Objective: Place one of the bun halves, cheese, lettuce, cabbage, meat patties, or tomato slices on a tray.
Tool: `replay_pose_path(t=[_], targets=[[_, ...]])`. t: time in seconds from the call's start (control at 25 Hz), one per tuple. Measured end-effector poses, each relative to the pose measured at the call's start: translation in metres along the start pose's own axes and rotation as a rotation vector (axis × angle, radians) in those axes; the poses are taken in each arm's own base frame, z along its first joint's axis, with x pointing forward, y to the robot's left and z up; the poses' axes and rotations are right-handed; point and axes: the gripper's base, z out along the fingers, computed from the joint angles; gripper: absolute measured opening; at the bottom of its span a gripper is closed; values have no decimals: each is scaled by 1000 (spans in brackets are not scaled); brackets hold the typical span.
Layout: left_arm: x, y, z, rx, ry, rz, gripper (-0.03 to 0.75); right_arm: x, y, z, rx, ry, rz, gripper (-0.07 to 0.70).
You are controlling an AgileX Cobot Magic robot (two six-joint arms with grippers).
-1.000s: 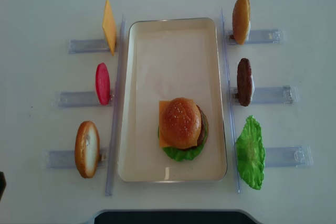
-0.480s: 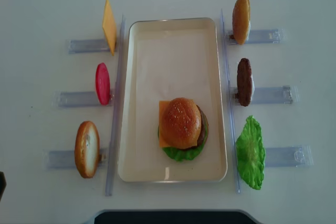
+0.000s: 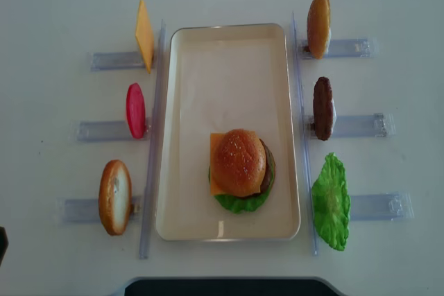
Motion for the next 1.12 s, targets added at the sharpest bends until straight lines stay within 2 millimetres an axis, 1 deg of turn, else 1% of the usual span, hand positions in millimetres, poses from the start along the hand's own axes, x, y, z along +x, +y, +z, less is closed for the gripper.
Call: replay_pose_path(t=[0.04, 0.12, 0.2, 0.36, 0.48, 0.52, 0.56, 0.6, 0.72, 0.8, 0.92, 1.0, 1.12], targets=[[0, 0, 0, 0, 0, 0, 155, 1, 2, 0, 6, 15, -13, 591], [0, 0, 0, 0, 0, 0, 155, 4, 7, -7, 21, 22, -42, 591], [0, 0, 0, 0, 0, 0, 155, 8, 11, -19, 39, -1, -72, 591], [0, 0, 0, 0, 0, 0, 155, 22, 15, -61, 52, -85, -106, 591], [0, 0, 0, 0, 0, 0, 155, 41, 10, -96, 54, -164, -107, 591], [0, 0, 0, 0, 0, 0, 155, 48, 8, -104, 58, -182, -107, 591], [0, 0, 0, 0, 0, 0, 155, 57, 6, -115, 59, -213, -105, 591], [0, 0, 0, 0, 0, 0, 155, 66, 4, -123, 60, -233, -104, 590], [0, 0, 0, 0, 0, 0, 155, 98, -2, -152, 55, -324, -95, 589], [0, 0, 0, 0, 0, 0, 155, 119, -6, -166, 52, -374, -90, 589], [0, 0, 0, 0, 0, 0, 155, 161, -12, -184, 47, -464, -82, 589], [0, 0, 0, 0, 0, 0, 155, 186, -16, -191, 43, -522, -78, 589], [0, 0, 0, 0, 0, 0, 155, 221, -18, -189, 24, -569, -72, 589]])
